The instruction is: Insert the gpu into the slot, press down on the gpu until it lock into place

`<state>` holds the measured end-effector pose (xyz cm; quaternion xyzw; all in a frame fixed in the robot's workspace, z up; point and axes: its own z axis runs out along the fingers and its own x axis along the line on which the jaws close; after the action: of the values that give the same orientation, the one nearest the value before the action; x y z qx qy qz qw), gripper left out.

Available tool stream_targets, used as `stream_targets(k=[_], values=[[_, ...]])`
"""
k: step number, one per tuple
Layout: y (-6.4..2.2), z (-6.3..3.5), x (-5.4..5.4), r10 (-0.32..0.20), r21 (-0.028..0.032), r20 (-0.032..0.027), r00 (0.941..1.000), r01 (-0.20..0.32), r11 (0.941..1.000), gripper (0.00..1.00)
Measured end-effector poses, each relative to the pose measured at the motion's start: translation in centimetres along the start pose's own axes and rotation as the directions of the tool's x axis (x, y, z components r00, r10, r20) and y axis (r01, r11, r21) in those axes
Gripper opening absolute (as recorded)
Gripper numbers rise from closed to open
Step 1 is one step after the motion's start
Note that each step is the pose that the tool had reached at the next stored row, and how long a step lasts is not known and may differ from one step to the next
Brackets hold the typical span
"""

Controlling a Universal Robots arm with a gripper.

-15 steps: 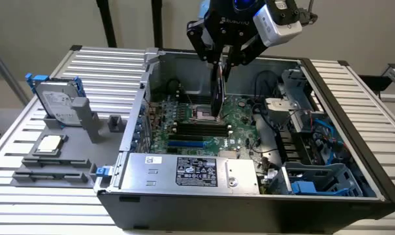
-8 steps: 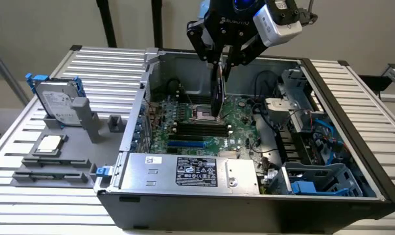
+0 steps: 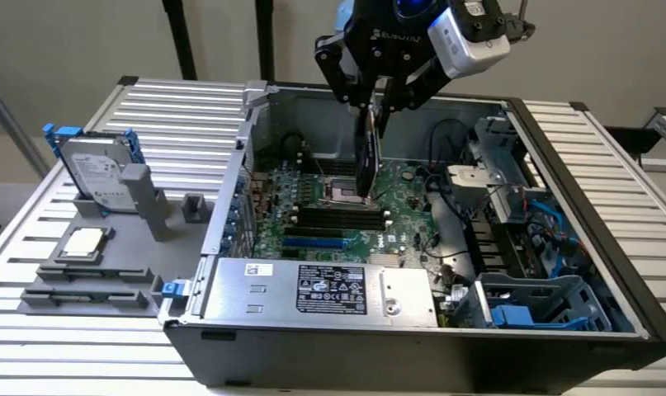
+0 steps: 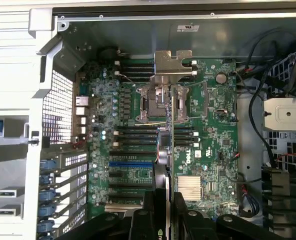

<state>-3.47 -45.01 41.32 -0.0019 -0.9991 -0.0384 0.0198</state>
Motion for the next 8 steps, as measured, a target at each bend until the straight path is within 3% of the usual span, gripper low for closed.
stream_targets(k=[4,8], values=[[0.00,0.03,0.00,-0.073,0.0028,-0.0036,0.9973,0.073,0.9973,0.26],[-0.01,0.07,0.00,-0.145,0.0053,-0.0078,0.9894,0.145,0.9894,0.26]])
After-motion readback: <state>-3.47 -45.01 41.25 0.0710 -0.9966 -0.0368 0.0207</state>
